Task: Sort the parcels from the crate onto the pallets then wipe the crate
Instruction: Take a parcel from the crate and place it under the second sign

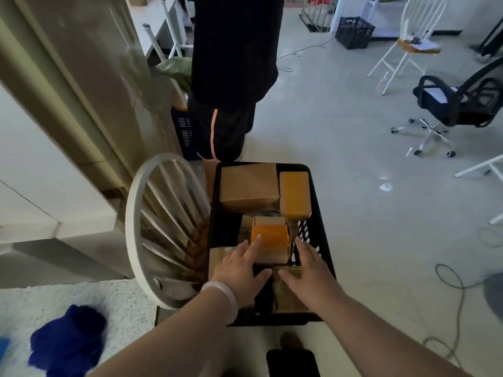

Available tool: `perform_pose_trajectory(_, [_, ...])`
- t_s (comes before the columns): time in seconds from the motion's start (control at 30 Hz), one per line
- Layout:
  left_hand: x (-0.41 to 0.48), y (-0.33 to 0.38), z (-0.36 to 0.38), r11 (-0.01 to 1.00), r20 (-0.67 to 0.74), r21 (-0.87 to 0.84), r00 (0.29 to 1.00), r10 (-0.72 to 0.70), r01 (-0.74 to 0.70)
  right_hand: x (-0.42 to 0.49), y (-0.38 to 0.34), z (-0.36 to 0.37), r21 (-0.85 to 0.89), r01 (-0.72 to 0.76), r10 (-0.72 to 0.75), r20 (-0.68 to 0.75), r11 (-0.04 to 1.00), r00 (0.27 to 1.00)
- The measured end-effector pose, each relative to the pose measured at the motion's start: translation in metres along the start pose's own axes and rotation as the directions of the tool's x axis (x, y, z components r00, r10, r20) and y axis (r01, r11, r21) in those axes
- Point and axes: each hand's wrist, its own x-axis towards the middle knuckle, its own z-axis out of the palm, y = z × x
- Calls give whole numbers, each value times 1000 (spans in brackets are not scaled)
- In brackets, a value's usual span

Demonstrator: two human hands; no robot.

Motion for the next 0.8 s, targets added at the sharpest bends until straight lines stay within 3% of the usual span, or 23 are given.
perform_pose_trajectory(0.17, [23,16,-8,1000,-7,-3,1000,-25,25,41,-1,-10,102,-26,18,80,994,997])
perform_pose_trajectory(0.33, [55,30,-3,989,57,-2,988,-145,145,76,3,-17,199,-112,76,178,974,981])
perform_pose_trajectory(0.53, [70,48,5,970,89,-23,967,-240,243,93,5,-23,373,-103,-48,374,922,926])
perform_pose_trajectory(0.8, [68,79,-23,941,-30,-187,955,-294,283,94,0,-63,464,-52,-106,308,884,945])
